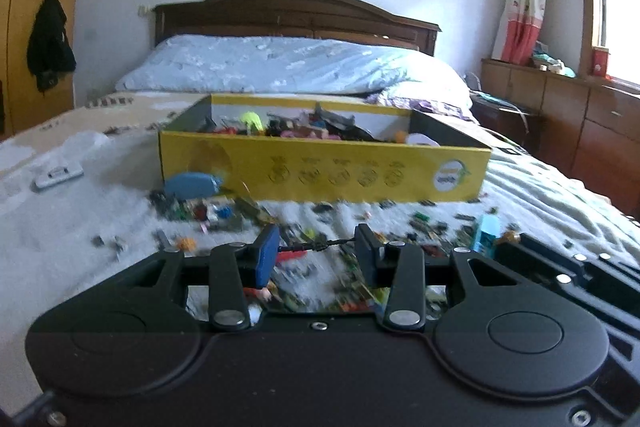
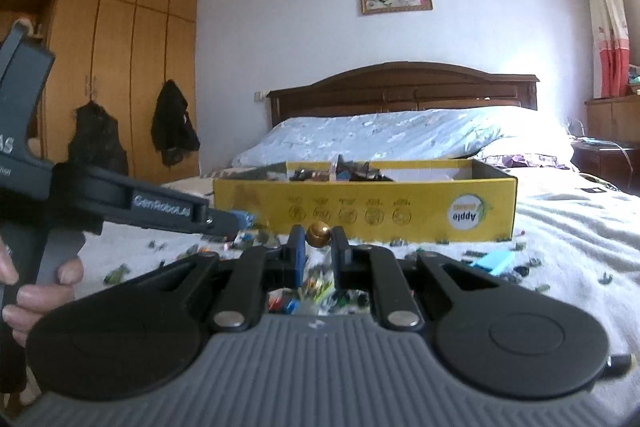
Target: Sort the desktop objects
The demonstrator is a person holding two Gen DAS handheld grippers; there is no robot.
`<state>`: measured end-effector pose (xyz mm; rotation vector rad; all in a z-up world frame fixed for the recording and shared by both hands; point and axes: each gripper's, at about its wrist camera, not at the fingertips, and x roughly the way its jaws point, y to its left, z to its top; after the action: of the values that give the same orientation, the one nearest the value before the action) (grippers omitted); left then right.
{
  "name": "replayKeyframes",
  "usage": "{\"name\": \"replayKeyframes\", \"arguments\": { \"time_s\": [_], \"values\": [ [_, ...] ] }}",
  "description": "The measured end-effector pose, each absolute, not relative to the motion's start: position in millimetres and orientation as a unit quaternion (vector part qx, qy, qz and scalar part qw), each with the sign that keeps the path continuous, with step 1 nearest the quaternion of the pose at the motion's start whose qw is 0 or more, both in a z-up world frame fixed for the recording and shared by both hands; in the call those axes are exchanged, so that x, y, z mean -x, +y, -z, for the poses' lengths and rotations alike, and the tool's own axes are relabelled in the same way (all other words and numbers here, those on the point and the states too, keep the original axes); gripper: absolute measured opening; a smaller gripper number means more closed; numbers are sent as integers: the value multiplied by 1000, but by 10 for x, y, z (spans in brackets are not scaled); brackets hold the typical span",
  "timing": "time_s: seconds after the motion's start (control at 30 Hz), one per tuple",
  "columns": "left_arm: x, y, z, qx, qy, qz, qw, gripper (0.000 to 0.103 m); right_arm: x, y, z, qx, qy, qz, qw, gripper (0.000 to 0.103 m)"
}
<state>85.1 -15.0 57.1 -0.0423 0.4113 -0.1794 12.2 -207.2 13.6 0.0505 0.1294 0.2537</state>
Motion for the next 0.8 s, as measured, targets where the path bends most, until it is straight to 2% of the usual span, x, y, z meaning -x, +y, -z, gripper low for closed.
{"name": "replayKeyframes", "arguments": {
  "time_s": [0.57, 0.8],
  "values": [
    [-1381, -316, -538, 12, 191, 104, 976, 39, -706, -2352, -323, 7, 65, -50, 997, 16],
    [-1640, -306, -674, 13, 164, 101, 981, 39, -942, -2299, -412, 61, 41, -46, 996, 16]
  ]
}}
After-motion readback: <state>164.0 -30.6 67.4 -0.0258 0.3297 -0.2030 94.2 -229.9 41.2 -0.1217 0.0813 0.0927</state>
